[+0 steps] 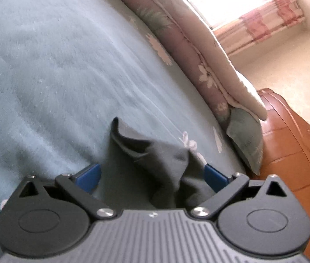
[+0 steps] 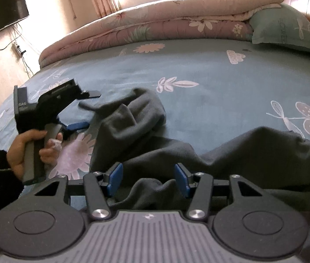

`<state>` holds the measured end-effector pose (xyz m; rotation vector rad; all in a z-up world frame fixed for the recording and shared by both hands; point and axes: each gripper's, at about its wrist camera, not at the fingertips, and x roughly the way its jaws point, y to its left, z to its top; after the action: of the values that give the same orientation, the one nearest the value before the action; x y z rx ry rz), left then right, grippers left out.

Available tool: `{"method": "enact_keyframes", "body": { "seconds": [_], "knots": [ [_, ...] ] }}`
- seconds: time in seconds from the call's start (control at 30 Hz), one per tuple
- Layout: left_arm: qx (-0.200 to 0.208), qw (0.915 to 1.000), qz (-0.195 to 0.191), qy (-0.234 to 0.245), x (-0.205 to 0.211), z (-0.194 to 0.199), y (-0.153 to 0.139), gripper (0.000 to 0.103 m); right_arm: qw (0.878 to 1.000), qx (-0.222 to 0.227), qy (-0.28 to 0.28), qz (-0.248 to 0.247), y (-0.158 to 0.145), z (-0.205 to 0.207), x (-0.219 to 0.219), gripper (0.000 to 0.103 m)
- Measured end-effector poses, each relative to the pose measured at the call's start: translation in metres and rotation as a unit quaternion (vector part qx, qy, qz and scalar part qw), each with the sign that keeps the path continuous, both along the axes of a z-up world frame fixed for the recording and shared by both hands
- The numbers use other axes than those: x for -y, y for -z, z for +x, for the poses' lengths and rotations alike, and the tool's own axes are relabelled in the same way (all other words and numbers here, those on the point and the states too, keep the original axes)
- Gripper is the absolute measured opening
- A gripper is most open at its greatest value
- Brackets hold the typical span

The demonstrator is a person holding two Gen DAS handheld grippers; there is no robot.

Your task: Fold clothes

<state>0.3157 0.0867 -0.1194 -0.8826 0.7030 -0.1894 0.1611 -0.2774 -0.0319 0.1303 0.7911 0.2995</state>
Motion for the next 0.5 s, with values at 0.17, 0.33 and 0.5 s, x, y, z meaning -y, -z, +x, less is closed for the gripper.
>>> {"method": "enact_keyframes", "body": {
  "seconds": [0.17, 0.33, 0.5],
  "knots": [
    [-0.030, 0.9911, -0.129, -0.002, -0.005, 0.008, 0.009, 0.097, 1.000, -0.002, 0.005, 0.003, 0.002, -0.002, 0.002, 0.061],
    [-0.053, 0.9923, -0.111, -0.011, 0.003, 0.027, 0.013, 0.091, 1.000, -0.011, 0.016, 0.006, 0.007, 0.001, 0.007, 0.063],
    [-0.065, 0.9972, -0.034, -0.009, 0.014, 0.049, 0.008, 0.063, 1.000, -0.015, 0.022, 0.009, 0.010, -0.002, 0.010, 0.063]
  ]
}}
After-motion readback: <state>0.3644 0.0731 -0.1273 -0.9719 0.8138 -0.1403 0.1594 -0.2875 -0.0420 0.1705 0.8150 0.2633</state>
